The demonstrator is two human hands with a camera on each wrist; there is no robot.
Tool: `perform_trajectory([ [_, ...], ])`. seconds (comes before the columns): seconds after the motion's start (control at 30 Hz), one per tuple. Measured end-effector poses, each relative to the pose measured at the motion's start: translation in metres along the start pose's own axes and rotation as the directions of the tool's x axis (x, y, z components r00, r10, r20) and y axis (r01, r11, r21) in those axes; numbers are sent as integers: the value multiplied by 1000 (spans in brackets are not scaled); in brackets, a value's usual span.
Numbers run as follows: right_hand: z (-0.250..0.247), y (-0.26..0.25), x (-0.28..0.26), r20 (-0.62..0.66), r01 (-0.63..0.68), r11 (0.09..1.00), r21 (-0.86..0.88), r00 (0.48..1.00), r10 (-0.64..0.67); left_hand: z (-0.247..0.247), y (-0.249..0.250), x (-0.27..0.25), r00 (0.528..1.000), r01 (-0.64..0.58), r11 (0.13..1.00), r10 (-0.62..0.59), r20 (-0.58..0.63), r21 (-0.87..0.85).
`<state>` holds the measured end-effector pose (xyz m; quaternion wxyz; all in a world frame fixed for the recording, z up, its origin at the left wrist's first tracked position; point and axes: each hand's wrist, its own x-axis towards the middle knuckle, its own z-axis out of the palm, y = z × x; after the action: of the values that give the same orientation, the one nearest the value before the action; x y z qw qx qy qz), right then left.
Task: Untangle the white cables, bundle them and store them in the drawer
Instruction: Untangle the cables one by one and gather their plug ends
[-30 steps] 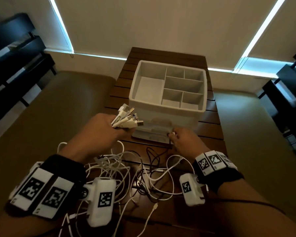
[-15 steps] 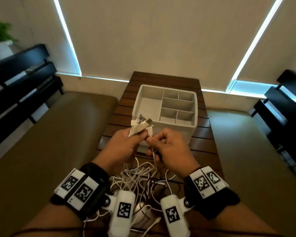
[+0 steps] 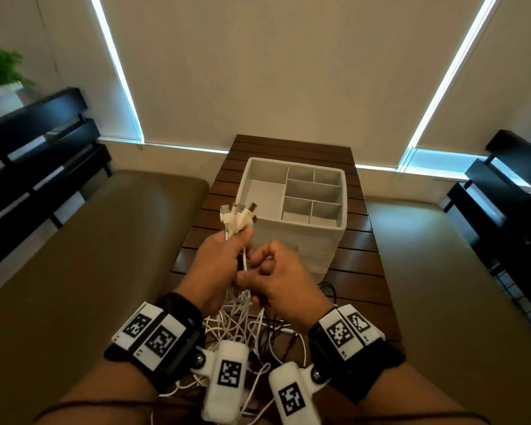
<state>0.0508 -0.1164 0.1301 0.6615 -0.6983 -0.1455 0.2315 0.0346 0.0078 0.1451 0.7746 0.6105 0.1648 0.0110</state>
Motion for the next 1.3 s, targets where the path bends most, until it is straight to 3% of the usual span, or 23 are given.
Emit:
perform_trajectory([
  [0.2,-13,23,9,95,57,979,-195,995,-39,-5,-4,7,999,-9,998,12,50,-58],
  [0.43,-23,43,19,173,74,948,-310,985,-20,-14,3,3,988,38,948,12,154,-315],
  [0.5,-30,46,21,183,74,923,-377,983,-3,-23,18,-1,993,-17,977,42,114,-214],
  [0.57,-33,43,22,221,93,896,-435,975,6,-29,37,-7,987,-161,982,159,29,97],
  [0.6,-34,41,23,245,110,863,-493,969,17,-32,47,-10,970,-233,918,243,10,320],
  [0.67,-35,34,26,261,138,743,-654,964,51,-40,65,-12,916,-297,667,402,6,683],
  [0.73,-38,26,28,183,107,675,-730,982,41,-49,78,-12,880,-283,477,474,28,832],
  [0.8,-38,10,29,115,114,664,-739,992,-43,-49,79,-13,861,-291,405,506,53,867],
  [0.97,-21,-45,27,120,293,661,-691,948,-294,-16,52,-17,895,-338,388,414,165,858],
  [1.03,-23,-54,26,154,345,680,-647,933,-326,-16,48,-14,903,-341,456,402,151,822],
  [1.13,-32,-48,25,185,332,715,-616,943,-278,-20,53,-11,894,-344,443,424,145,828],
  [1.3,-59,-12,16,183,176,769,-615,980,-78,-32,63,-13,908,-302,555,416,55,775],
])
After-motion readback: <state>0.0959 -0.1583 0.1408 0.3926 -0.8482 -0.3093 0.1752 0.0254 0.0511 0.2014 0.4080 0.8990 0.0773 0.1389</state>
